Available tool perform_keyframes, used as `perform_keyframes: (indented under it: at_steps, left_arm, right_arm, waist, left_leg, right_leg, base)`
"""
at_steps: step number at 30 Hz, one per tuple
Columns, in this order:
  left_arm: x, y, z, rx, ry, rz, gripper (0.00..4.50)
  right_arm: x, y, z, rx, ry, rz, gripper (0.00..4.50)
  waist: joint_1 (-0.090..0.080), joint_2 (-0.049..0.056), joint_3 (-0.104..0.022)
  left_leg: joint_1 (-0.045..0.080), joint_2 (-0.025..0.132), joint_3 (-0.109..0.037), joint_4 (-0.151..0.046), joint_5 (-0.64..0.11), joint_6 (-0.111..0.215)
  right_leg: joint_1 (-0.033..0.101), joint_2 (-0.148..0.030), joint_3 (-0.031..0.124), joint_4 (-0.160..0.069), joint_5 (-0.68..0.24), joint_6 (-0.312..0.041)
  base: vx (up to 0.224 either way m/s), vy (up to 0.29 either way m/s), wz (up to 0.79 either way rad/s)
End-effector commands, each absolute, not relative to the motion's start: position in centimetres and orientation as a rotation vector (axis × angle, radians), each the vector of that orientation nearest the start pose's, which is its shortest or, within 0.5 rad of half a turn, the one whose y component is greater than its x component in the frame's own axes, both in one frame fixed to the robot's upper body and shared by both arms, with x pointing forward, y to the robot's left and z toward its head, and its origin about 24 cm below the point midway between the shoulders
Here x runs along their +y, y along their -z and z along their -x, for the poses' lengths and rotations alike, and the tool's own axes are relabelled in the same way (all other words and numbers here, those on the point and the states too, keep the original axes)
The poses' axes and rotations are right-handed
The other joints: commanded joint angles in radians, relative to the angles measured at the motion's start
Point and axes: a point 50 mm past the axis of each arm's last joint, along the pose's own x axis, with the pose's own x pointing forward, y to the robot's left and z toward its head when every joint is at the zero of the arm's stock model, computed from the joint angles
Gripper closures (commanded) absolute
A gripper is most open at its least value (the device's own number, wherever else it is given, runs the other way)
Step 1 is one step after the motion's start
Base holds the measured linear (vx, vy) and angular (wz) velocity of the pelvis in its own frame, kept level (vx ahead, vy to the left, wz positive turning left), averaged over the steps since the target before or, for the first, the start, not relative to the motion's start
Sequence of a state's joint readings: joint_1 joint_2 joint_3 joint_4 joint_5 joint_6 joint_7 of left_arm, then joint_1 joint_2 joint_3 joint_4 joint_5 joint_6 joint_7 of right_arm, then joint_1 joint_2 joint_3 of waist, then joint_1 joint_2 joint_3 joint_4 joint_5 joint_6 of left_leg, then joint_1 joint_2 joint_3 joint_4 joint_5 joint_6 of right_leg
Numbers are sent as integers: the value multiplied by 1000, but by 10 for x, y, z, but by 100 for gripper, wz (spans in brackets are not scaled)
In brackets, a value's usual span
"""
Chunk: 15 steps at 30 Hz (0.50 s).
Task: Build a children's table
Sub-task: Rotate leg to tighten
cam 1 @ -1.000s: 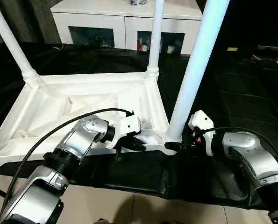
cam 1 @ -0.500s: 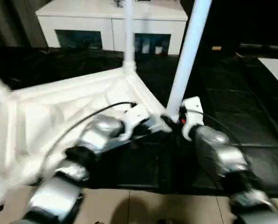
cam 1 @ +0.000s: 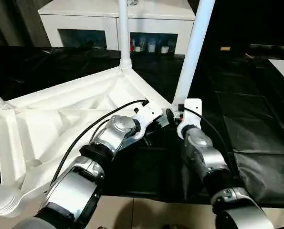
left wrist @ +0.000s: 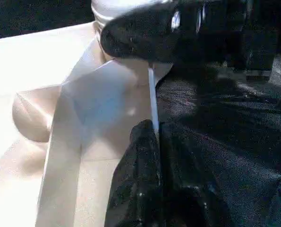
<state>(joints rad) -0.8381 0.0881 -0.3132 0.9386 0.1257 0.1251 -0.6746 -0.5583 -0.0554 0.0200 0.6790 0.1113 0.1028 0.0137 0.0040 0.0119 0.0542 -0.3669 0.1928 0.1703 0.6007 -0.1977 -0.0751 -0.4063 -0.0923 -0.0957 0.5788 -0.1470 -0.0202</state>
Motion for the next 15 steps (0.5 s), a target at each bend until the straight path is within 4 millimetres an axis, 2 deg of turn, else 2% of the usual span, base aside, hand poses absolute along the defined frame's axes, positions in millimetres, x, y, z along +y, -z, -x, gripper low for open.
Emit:
perform_keyframes:
  at_steps: [1, 3, 4, 5, 6, 7, 8, 10, 11, 13, 14, 15]
  left_arm:
    - [73, -55, -357, 367, 983, -493, 450]
    - [77, -55, -352, 356, 1054, -502, 450]
    - [77, -55, -352, 356, 1054, -502, 450]
    - [79, -54, -349, 362, 1091, -501, 450]
    - [83, -53, -342, 359, 1180, -507, 450]
    - [85, -52, -339, 367, 1218, -504, 450]
    - [90, -51, -333, 382, 1285, -503, 450]
    - [91, -51, -332, 384, 1301, -503, 450]
    - [92, -52, -327, 386, 1355, -493, 450]
    - [93, -54, -322, 395, 1416, -484, 450]
    - [95, -55, -318, 408, 1455, -481, 450]
    - [96, -56, -315, 426, 1494, -483, 450]
  right_arm:
    - [-136, -47, -347, 207, -182, 41, 63]
    - [-143, -52, -342, 195, -308, 63, 63]
    - [-143, -52, -342, 195, -308, 63, 63]
    - [-144, -54, -338, 189, -382, 85, 63]
    - [-148, -58, -328, 180, -529, 109, 63]
    - [-149, -61, -322, 180, -601, 120, 63]
    - [-154, -64, -308, 183, -745, 151, 63]
    - [-156, -65, -305, 186, -780, 163, 63]
    - [-159, -65, -300, 201, -824, 174, 63]
    - [-162, -66, -296, 217, -874, 184, 63]
    - [-163, -66, -294, 227, -902, 192, 63]
    - [-164, -67, -293, 239, -932, 200, 63]
  waist:
    - [7, -5, -74]
    - [11, -4, -75]
    - [12, -6, -75]
    - [11, 0, -75]
    - [14, -1, -74]
    - [20, -4, -76]
    - [24, 0, -73]
    - [27, 0, -73]
    - [26, 0, -73]
    - [28, 1, -71]
    - [30, -1, -71]
    - [35, 1, -72]
  left_leg:
    - [2, 24, 0, -68, -168, 95]
    - [0, 26, -1, -68, -159, 105]
    - [1, 27, -1, -68, -156, 112]
    - [-1, 28, -2, -68, -143, 118]
    - [2, 29, -1, -68, -147, 115]
    - [1, 31, -3, -68, -144, 126]
    - [1, 38, -4, -71, -136, 141]
    - [3, 39, -2, -70, -153, 145]
    - [4, 36, -2, -72, -180, 124]
    - [9, 38, -1, -72, -197, 108]
    - [9, 39, -1, -73, -196, 99]
    - [16, 42, 1, -73, -195, 93]
  right_leg:
    - [61, -52, 44, -66, -242, -213]
    - [67, -53, 43, -62, -229, -215]
    - [67, -52, 44, -63, -222, -215]
    - [65, -53, 44, -57, -202, -230]
    - [64, -52, 44, -59, -205, -229]
    - [76, -52, 44, -57, -182, -226]
    - [70, -52, 48, -50, -148, -233]
    - [68, -53, 49, -50, -150, -238]
    - [66, -54, 48, -53, -191, -244]
    - [61, -55, 50, -59, -232, -240]
    - [61, -56, 51, -58, -234, -243]
    - [56, -56, 54, -56, -219, -251]
  base:
    - [0, 0, 0]
    - [0, 0, 0]
    - [0, 0, 0]
    - [0, 0, 0]
    - [0, 0, 0]
    - [0, 0, 0]
    - [0, 0, 0]
    - [0, 0, 0]
    - [0, 0, 0]
    - [0, 0, 0]
    - [0, 0, 0]
    - [0, 0, 0]
